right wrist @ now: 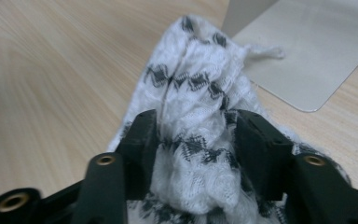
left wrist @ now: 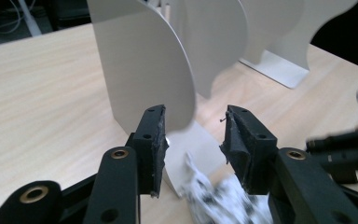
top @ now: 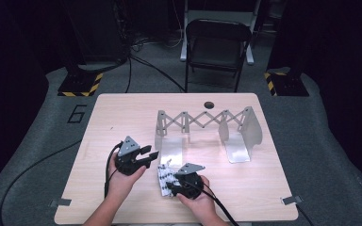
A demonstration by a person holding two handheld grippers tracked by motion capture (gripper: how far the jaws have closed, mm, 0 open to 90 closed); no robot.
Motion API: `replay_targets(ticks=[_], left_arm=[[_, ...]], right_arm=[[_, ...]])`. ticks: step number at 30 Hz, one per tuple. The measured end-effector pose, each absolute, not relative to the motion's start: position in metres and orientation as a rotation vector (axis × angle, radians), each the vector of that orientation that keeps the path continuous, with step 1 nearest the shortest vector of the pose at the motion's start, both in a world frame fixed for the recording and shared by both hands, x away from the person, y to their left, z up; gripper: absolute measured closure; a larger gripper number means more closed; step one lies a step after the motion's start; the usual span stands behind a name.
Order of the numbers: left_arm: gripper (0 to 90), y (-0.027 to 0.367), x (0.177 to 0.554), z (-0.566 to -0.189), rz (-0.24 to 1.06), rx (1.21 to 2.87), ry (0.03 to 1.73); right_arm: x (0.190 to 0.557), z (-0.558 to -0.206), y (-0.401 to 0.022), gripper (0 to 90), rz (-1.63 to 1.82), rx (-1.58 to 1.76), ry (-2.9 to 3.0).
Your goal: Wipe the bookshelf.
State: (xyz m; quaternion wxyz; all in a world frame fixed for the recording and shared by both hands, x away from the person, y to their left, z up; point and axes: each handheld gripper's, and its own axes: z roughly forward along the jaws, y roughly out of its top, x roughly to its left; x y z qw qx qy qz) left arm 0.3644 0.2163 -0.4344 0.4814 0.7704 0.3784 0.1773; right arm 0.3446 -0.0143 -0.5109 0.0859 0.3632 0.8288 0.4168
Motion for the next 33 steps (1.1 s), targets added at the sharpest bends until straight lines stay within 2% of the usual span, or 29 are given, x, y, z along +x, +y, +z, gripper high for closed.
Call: replay_targets(ticks=[4,8,13,18,24,33], left_arm=[[52.6,0.220,0.354,-0.442,0.412,1.880,0.928],[51.2,0.226,0.345,-0.450,0.423,1.907,0.946],[50.2,0.229,0.341,-0.457,0.414,1.874,0.997],[46.8,0.229,0.336,-0.465,0.393,1.877,1.033],[43.3,0.223,0.328,-0.470,0.389,1.860,1.037],[35.9,0.195,0.330,-0.490,0.393,1.959,1.000]], right_arm=[[0.338,-0.496,-0.026,42.5,1.327,1.044,2.432],[0.333,-0.487,-0.056,66.2,1.303,0.957,2.401],[0.333,-0.511,-0.062,74.0,1.236,1.018,2.515],[0.331,-0.519,-0.036,73.4,1.283,0.968,2.563],[0.328,-0.518,-0.010,60.5,1.375,0.916,2.603],[0.332,-0.485,-0.058,55.8,1.494,0.988,2.387]])
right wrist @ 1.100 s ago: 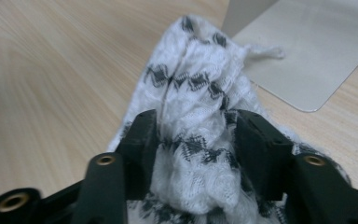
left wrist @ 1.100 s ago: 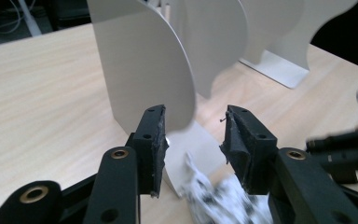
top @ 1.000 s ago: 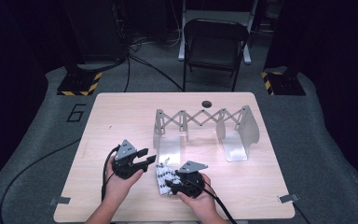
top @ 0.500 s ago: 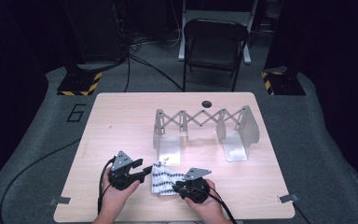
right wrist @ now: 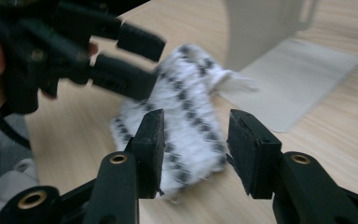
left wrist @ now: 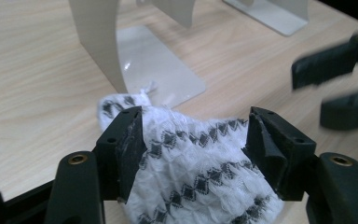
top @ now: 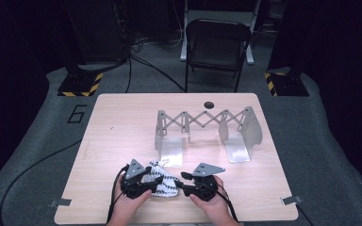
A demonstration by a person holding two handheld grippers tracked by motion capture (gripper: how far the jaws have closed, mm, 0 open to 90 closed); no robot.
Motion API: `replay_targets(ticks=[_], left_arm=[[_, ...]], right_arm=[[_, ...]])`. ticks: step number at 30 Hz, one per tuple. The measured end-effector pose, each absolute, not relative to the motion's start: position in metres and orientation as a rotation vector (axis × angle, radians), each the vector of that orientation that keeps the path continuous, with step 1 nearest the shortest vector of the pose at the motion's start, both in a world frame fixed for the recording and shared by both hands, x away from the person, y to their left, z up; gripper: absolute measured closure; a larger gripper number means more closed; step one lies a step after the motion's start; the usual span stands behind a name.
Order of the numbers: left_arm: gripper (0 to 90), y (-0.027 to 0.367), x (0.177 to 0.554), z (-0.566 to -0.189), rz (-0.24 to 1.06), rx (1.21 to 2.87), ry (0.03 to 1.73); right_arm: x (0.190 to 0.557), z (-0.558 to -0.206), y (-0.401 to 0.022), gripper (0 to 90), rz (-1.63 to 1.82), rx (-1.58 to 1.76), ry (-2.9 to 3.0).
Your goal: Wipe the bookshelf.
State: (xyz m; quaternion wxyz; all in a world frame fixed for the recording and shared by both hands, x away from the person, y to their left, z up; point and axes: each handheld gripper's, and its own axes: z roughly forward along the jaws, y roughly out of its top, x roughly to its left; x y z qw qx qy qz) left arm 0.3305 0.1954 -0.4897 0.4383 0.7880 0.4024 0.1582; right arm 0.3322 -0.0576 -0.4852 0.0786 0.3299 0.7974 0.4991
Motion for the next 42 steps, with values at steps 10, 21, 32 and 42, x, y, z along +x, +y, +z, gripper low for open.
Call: replay_targets(ticks=[10,21,32,42], left_arm=[[30.8,0.184,0.343,-0.514,0.366,2.135,1.006],[29.9,0.186,0.339,-0.515,0.357,2.219,0.984],[60.5,0.202,0.347,-0.512,0.359,2.216,1.011],[65.6,0.202,0.349,-0.509,0.364,2.243,0.999]], right_arm=[[0.342,-0.492,-0.078,51.9,1.467,1.058,2.363],[0.346,-0.494,-0.082,51.2,1.467,1.071,2.345],[0.350,-0.493,-0.091,50.8,1.478,1.117,2.318],[0.354,-0.497,-0.093,49.9,1.440,1.139,2.326]])
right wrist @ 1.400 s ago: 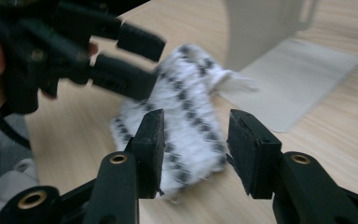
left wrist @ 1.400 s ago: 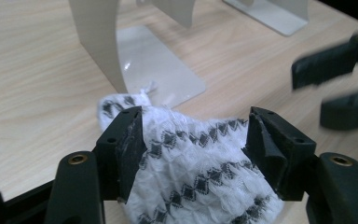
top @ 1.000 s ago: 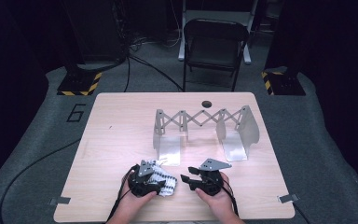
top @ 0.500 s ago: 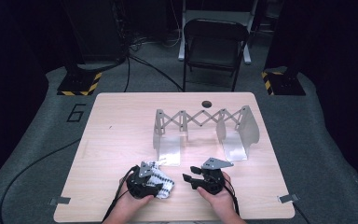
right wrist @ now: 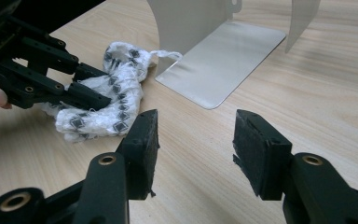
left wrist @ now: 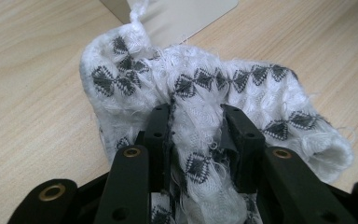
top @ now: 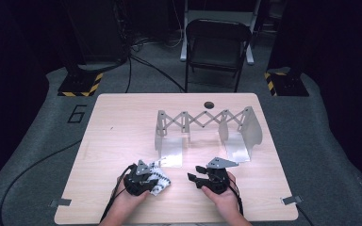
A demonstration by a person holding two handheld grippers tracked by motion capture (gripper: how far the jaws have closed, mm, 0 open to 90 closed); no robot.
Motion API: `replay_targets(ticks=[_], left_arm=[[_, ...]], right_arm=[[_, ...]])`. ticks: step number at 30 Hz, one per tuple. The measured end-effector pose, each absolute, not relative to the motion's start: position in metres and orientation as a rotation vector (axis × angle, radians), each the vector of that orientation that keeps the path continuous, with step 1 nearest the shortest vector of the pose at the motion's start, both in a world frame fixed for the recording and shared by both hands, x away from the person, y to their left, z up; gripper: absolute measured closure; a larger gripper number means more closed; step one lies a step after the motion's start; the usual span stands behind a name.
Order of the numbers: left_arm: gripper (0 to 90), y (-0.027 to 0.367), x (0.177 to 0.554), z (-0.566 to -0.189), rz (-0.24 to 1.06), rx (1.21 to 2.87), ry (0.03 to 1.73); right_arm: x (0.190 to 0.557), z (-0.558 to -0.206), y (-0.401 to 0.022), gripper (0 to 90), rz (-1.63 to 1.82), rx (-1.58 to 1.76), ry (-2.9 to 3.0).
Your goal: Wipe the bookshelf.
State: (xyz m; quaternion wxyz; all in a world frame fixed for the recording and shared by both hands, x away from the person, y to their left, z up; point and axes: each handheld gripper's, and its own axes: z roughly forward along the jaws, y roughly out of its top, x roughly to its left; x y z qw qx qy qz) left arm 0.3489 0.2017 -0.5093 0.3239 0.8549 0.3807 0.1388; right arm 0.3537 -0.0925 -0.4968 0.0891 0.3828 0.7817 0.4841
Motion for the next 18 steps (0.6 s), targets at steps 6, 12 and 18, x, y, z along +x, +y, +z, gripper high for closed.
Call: replay_targets(ticks=[6,12,18], left_arm=[[65.2,0.199,0.347,-0.510,0.415,2.236,0.992],[70.0,0.203,0.351,-0.505,0.380,2.201,1.027],[72.2,0.223,0.353,-0.487,0.366,2.082,1.058]], right_arm=[[0.354,-0.497,-0.093,46.3,1.400,1.133,2.293],[0.356,-0.496,-0.094,41.7,1.331,1.113,2.208],[0.369,-0.488,-0.087,41.8,1.350,1.135,2.144]])
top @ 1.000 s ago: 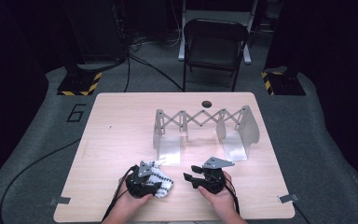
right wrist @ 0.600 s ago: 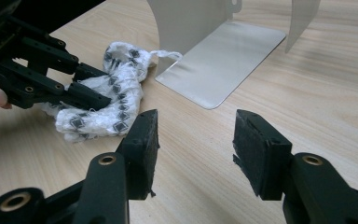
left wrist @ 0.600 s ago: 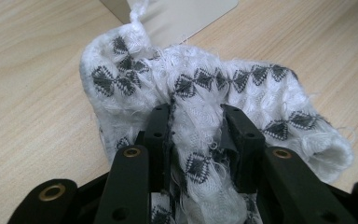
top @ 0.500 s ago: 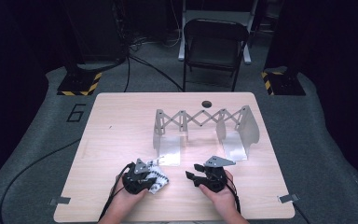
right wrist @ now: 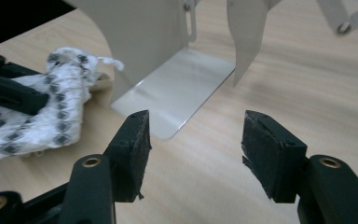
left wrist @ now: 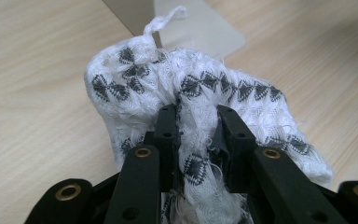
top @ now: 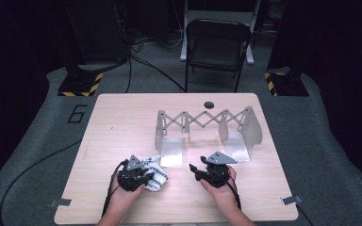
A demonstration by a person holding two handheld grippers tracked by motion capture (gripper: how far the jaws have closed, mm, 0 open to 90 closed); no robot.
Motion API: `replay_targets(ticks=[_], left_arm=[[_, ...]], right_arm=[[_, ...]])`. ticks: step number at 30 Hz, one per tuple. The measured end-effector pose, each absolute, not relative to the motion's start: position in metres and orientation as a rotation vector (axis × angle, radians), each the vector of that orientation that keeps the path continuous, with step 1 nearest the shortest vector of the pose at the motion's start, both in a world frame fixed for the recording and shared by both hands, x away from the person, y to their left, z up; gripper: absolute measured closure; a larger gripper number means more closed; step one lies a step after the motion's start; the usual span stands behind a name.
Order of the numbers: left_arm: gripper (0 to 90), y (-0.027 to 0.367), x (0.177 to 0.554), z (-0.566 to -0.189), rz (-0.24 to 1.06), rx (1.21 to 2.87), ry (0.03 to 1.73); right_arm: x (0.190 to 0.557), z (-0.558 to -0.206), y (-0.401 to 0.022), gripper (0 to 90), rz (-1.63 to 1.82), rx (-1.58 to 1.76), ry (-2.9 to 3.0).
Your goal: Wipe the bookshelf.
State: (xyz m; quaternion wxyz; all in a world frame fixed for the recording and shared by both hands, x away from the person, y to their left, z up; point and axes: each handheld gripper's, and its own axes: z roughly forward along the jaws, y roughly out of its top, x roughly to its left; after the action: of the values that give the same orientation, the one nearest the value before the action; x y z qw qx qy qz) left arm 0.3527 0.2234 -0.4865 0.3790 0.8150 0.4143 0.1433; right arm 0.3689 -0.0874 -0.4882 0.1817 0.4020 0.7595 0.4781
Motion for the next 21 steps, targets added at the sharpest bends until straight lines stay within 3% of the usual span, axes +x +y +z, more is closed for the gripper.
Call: replay_targets(ticks=[9,14,21], left_arm=[[72.2,0.250,0.353,-0.469,0.391,1.977,1.093],[72.1,0.260,0.352,-0.465,0.384,1.929,1.110],[72.1,0.267,0.350,-0.457,0.377,1.875,1.101]], right_arm=[[0.404,-0.472,-0.063,43.4,1.278,1.117,2.076],[0.420,-0.467,-0.049,49.0,1.255,1.108,2.040],[0.435,-0.452,-0.043,74.8,1.182,1.046,1.998]])
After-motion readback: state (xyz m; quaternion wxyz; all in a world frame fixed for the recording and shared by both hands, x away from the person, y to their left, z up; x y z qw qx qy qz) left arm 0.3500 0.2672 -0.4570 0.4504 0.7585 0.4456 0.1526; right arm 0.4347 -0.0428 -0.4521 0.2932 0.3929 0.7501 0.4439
